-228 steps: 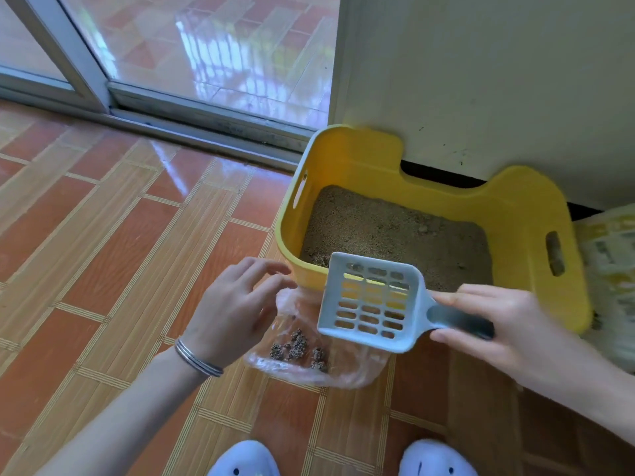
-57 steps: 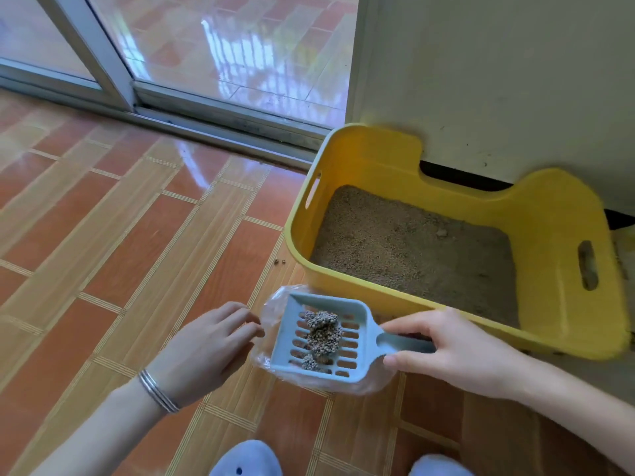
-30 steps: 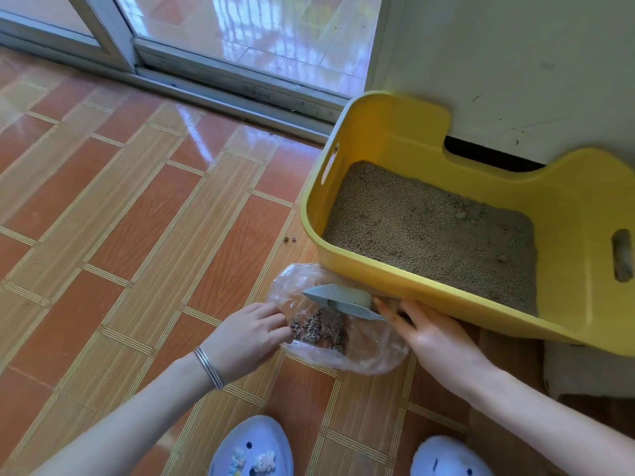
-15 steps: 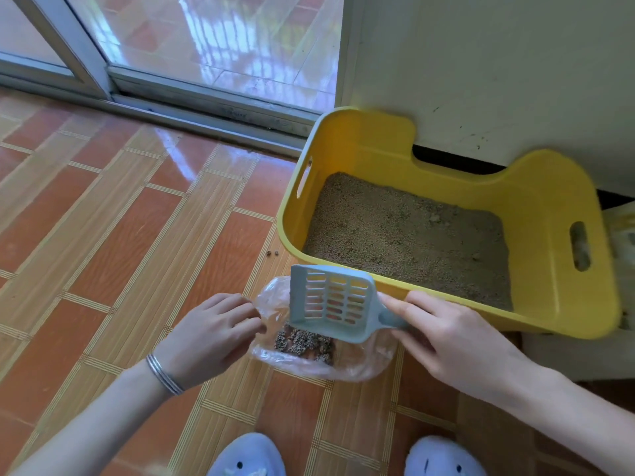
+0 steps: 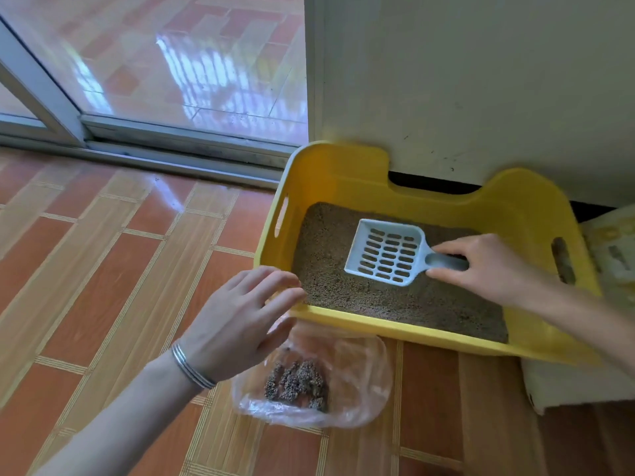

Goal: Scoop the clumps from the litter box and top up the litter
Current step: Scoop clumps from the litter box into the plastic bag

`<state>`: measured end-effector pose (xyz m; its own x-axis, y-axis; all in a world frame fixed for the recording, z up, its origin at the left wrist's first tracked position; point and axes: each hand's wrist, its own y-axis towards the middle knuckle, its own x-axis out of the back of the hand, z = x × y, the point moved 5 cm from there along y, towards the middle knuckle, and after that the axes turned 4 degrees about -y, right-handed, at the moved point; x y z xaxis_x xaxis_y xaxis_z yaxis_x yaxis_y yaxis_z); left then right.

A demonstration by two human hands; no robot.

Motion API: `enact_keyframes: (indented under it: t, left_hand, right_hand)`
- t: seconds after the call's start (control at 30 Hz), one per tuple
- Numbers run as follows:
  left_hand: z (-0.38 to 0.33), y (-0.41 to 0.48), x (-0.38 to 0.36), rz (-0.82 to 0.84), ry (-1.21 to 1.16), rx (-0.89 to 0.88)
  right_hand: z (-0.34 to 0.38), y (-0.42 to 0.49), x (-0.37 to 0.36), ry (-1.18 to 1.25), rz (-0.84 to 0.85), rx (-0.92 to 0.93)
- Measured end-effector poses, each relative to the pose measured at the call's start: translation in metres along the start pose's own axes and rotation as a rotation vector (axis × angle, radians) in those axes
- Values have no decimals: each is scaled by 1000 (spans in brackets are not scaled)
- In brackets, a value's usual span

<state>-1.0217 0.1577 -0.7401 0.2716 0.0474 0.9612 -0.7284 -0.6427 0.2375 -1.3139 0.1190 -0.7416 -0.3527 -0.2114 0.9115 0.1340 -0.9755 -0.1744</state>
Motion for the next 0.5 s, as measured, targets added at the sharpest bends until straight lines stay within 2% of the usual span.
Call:
enact_keyframes:
  t: [0.1, 0.3, 0.5]
  left_hand:
    - [0, 18, -12, 66, 8, -40]
    - [10, 26, -30, 148, -13, -98]
    - [11, 26, -34, 75, -33, -104]
  right_hand:
    - [-23, 14, -24, -76, 146, -106]
    - [-44, 21, -46, -323, 347, -174]
    - [-41, 24, -67, -299, 384, -194]
